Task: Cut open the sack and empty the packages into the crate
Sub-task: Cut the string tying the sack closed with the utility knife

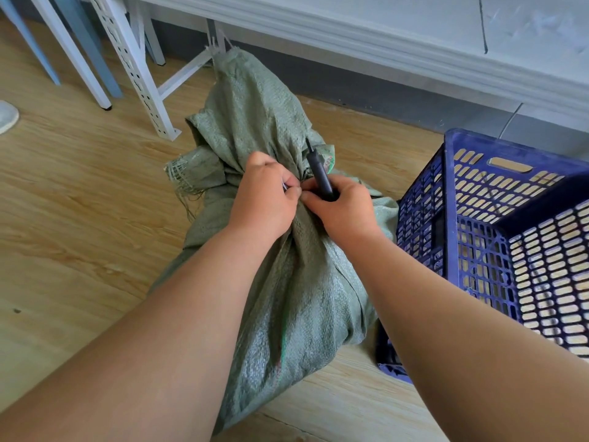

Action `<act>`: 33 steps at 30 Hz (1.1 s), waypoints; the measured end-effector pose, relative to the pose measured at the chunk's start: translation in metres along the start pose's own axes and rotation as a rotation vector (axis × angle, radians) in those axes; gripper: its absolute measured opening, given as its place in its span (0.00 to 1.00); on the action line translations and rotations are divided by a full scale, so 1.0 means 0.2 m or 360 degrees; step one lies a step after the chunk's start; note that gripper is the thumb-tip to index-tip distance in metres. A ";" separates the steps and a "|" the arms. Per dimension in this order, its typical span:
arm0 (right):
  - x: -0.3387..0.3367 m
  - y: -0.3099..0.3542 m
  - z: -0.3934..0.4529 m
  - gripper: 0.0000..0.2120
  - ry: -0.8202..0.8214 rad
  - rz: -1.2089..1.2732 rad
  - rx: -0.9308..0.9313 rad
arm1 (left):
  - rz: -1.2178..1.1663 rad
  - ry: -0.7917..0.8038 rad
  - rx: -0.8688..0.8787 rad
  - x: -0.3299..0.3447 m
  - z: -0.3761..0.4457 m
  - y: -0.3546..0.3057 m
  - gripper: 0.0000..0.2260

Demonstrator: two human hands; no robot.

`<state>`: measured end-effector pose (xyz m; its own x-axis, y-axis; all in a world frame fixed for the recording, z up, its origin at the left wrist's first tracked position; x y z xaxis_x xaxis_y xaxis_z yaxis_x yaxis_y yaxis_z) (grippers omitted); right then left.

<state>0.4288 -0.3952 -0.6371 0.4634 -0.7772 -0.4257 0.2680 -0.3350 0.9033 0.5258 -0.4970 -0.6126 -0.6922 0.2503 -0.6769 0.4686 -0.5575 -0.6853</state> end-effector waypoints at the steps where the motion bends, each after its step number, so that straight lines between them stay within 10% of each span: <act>1: 0.00 0.01 0.01 0.07 0.0003 -0.0060 -0.0041 | 0.0003 0.0007 -0.0007 0.00 0.00 0.00 0.01; 33: 0.07 -0.02 0.01 0.08 0.0237 -0.0423 -0.0194 | 0.0431 0.0142 0.0047 -0.01 -0.08 0.03 0.03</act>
<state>0.4329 -0.4062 -0.6464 0.4800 -0.5816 -0.6567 0.4909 -0.4423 0.7506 0.5380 -0.4885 -0.6192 -0.4924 0.1569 -0.8561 0.6129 -0.6359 -0.4690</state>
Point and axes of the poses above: each hand's wrist, its own z-axis towards the middle knuckle, its own x-axis out of the palm, y = z × x, the point moved 7 cm from there along z, towards the middle knuckle, and after that the axes turned 8 degrees about -y, right-handed, at the moved point
